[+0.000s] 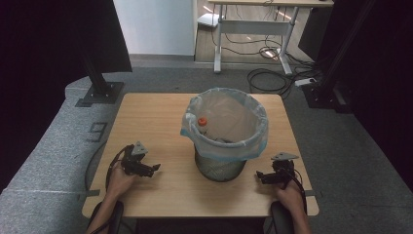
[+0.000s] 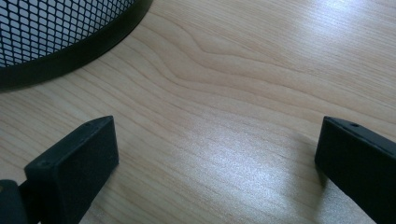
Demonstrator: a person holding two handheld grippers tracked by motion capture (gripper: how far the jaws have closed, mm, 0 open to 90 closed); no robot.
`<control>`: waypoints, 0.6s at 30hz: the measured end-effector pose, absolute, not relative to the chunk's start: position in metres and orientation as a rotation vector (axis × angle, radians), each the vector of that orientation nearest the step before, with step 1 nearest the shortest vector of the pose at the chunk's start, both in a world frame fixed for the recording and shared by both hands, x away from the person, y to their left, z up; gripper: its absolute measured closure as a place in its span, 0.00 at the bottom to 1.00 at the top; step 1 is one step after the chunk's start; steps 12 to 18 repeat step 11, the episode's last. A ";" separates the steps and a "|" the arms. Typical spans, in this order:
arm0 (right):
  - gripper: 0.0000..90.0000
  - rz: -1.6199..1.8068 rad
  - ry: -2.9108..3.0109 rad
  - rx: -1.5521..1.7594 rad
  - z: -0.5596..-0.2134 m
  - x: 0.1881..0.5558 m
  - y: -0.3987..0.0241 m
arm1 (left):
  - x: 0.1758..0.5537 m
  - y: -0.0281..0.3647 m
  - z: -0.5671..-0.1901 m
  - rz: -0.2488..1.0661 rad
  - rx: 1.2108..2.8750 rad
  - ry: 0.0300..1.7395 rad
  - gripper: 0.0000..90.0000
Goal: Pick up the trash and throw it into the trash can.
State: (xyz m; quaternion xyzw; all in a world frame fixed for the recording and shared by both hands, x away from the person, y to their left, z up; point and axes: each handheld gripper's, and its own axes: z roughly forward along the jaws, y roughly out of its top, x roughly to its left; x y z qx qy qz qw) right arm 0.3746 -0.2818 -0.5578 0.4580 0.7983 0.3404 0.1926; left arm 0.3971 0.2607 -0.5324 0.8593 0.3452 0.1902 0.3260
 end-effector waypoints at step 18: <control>0.00 0.955 2.240 1.285 -0.558 0.375 -0.282 | 0.403 0.267 -0.548 0.356 2.262 0.957 0.00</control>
